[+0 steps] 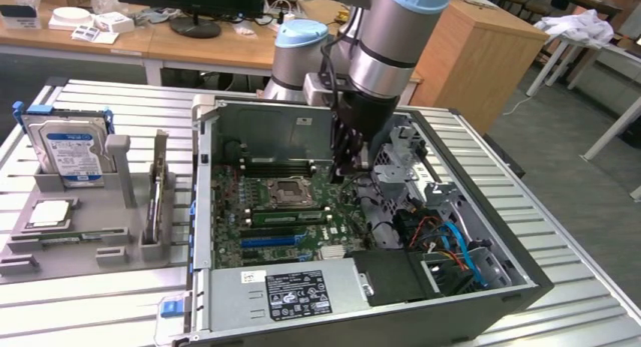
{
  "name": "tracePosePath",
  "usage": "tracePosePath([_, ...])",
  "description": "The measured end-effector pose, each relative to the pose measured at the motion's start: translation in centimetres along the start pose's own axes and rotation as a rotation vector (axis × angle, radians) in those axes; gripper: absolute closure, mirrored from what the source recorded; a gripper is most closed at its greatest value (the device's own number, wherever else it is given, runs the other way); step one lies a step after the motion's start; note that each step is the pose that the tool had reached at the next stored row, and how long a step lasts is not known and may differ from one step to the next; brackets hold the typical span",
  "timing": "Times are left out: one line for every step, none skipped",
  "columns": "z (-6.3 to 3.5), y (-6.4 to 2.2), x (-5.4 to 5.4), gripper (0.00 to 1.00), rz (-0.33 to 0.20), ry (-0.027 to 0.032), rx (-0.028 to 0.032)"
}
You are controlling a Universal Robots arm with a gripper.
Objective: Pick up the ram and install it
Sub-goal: 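Press down the ram until it locks into place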
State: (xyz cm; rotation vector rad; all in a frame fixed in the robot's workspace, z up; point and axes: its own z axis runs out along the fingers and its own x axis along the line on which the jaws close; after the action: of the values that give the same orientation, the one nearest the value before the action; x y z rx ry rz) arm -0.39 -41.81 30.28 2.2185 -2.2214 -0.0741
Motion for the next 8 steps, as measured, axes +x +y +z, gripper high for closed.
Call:
tracePosePath([0.15,0.00,0.01,0.89,0.000,0.0001,-0.0001])
tracePosePath([0.30,-0.01,0.01,0.89,0.000,0.0001,-0.0001])
tracePosePath([0.45,-0.02,0.02,0.89,0.000,0.0001,-0.0001])
tracePosePath([0.58,-0.02,0.02,0.89,0.000,0.0002,0.0000])
tracePosePath([0.72,-0.02,0.03,0.89,0.000,0.0001,-0.0001])
tracePosePath([0.86,-0.03,0.03,0.89,0.000,0.0001,0.0000])
tracePosePath([0.98,-0.04,0.03,0.89,0.000,0.0001,0.0000])
tracePosePath([1.10,-0.04,0.04,0.89,0.000,0.0000,0.0000])
